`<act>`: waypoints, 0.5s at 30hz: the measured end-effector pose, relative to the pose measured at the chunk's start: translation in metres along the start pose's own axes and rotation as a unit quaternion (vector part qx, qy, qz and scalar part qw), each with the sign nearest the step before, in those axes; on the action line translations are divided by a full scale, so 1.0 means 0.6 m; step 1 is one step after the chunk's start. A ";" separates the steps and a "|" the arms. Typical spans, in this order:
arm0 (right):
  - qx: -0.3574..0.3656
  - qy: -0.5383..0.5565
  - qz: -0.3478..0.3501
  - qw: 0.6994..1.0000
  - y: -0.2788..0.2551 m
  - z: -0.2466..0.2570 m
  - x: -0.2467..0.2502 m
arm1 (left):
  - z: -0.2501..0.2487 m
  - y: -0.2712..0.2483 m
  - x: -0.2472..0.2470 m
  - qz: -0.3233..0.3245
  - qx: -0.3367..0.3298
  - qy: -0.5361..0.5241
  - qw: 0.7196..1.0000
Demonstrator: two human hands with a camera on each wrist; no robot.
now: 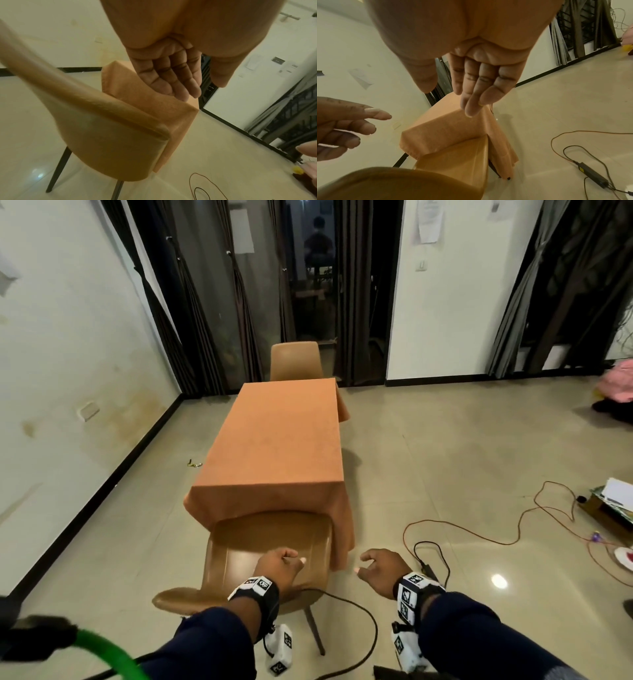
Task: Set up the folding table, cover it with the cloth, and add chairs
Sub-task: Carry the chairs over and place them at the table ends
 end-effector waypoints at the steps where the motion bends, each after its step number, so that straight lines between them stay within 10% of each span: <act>1: 0.000 0.007 -0.002 1.000 0.008 -0.019 0.016 | -0.018 0.007 -0.017 0.003 -0.012 0.013 1.000; 15: 0.023 0.063 -0.003 0.998 0.157 -0.118 0.155 | -0.203 0.115 -0.189 0.071 -0.064 0.038 0.995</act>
Point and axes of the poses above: each hand's wrist, its own y-axis towards the middle knuckle, its own x-axis out of the back of the hand, z = x × y, the point moved 2 cm from there along y, towards the middle knuckle, and after that the axes turned 2 degrees about -z, right-handed, at the moved point
